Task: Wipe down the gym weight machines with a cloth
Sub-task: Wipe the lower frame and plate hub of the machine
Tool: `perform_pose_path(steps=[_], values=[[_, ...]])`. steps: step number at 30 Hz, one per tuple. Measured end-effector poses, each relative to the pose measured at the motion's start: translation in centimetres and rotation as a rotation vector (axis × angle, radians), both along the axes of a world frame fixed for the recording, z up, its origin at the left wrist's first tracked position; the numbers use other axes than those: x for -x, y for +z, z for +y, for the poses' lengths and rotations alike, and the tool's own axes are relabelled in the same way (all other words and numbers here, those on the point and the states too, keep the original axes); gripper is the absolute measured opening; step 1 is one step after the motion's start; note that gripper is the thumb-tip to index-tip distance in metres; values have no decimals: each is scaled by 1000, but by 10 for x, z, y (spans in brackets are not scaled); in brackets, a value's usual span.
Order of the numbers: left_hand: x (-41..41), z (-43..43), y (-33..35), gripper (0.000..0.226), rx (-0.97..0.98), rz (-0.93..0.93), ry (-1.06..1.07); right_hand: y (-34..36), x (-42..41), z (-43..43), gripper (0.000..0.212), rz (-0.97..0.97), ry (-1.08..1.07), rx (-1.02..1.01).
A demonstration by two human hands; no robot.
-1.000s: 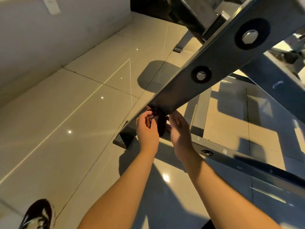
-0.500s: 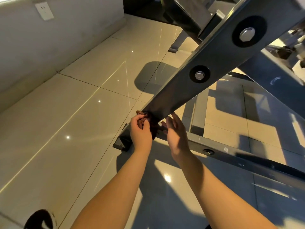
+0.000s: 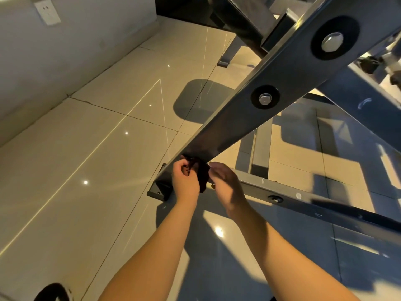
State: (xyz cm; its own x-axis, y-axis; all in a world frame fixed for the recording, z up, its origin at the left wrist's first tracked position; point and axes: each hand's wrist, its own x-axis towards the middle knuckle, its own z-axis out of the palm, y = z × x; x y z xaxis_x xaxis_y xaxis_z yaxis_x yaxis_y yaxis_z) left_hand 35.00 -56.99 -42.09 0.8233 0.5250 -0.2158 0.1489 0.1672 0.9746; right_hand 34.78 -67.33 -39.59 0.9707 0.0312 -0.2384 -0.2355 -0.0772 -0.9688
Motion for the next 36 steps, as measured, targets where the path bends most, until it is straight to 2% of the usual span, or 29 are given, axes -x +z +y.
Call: perform_pose_path(steps=[2, 5, 8, 10, 12, 14, 17, 20, 22, 25, 28, 30, 32, 36], values=[[2, 11, -3, 30, -51, 39, -27, -4, 5, 7, 28, 4, 35, 33], [14, 17, 2, 29, -42, 22, -82, -10, 12, 13, 25, -68, 38, 180], [40, 22, -8, 44, 57, 65, -185, -15, 21, 15, 22, -65, -40, 135], [61, 24, -22, 38, 107, 114, -259, -19, 26, 19, 20, 7, -66, 59], [79, 26, -32, 30, 209, 153, -273, -19, 30, 28, 17, 97, 7, 68], [87, 30, -35, 31, 341, 145, -218, -21, 34, 38, 20, 94, 80, 100], [82, 41, -31, 37, 387, 90, -235, -24, 36, 48, 23, 71, 52, 89], [75, 48, -26, 42, 204, 82, -286, -23, 31, 54, 26, 102, 33, 32], [69, 51, -27, 43, 53, 112, -204, -21, 29, 54, 28, 114, 38, 9], [56, 57, -31, 46, 11, 98, -34, -19, 27, 52, 26, 83, 52, 44], [38, 59, -28, 49, 8, -14, 23, -23, 15, 42, 19, -6, -140, 155], [27, 53, -18, 48, -89, -79, -43, -27, 4, 31, 14, -78, -242, 209], [19, 39, -11, 43, -216, -123, -144, -29, -3, 24, 13, -158, -255, 257], [9, 10, -9, 36, -401, -171, -231, -27, -2, 19, 16, -281, -276, 141]])
